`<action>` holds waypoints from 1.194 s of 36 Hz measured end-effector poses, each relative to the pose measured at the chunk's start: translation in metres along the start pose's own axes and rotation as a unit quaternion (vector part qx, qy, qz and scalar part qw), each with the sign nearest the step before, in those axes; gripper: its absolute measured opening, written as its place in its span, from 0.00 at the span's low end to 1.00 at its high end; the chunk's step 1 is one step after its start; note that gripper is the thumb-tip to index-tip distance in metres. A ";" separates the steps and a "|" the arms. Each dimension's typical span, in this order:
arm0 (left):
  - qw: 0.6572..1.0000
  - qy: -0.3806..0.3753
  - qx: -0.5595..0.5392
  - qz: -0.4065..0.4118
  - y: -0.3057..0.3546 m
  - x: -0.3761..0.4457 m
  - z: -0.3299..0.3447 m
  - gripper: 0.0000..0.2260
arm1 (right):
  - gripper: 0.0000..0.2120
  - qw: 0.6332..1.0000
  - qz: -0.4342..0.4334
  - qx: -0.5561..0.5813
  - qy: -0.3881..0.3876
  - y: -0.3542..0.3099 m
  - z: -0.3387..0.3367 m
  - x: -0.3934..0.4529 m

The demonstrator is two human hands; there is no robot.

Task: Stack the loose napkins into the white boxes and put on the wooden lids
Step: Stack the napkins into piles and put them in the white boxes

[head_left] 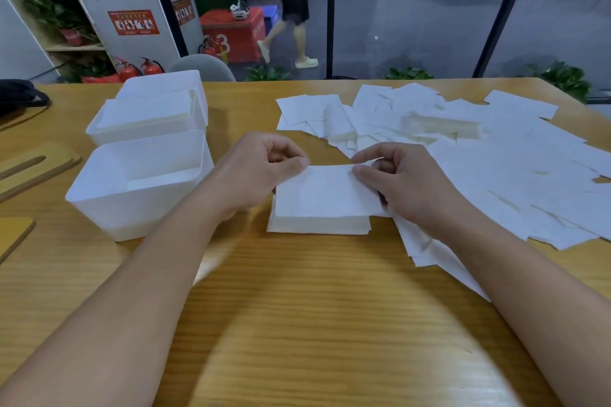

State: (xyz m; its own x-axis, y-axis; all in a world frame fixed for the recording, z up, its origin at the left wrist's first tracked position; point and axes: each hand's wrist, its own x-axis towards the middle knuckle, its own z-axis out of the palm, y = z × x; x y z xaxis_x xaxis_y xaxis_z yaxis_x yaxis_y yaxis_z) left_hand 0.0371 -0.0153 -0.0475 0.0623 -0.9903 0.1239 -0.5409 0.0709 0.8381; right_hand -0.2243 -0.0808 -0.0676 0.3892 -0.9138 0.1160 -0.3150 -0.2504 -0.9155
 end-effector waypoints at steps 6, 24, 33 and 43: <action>0.997 0.004 0.080 -0.016 -0.009 0.003 0.002 0.04 | 0.04 0.994 -0.028 -0.105 -0.003 0.008 0.007 0.000; 0.983 -0.007 0.183 -0.002 -0.021 0.005 0.009 0.04 | 0.09 0.969 -0.080 -0.232 0.015 0.016 0.016 -0.003; 0.981 -0.008 0.192 0.004 -0.023 0.005 0.008 0.05 | 0.08 0.959 -0.099 -0.263 0.039 0.014 0.014 0.000; 0.983 -0.006 0.183 0.012 -0.021 0.006 0.016 0.04 | 0.22 0.922 -0.040 -0.385 0.024 0.009 0.018 0.058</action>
State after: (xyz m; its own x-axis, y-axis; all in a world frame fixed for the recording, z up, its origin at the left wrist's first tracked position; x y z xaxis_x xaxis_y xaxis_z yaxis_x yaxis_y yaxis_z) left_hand 0.0360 -0.0247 -0.0728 0.0370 -0.9903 0.1338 -0.8074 0.0493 0.5880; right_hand -0.1890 -0.1302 -0.0760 0.4046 -0.8909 0.2061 -0.8155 -0.4535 -0.3596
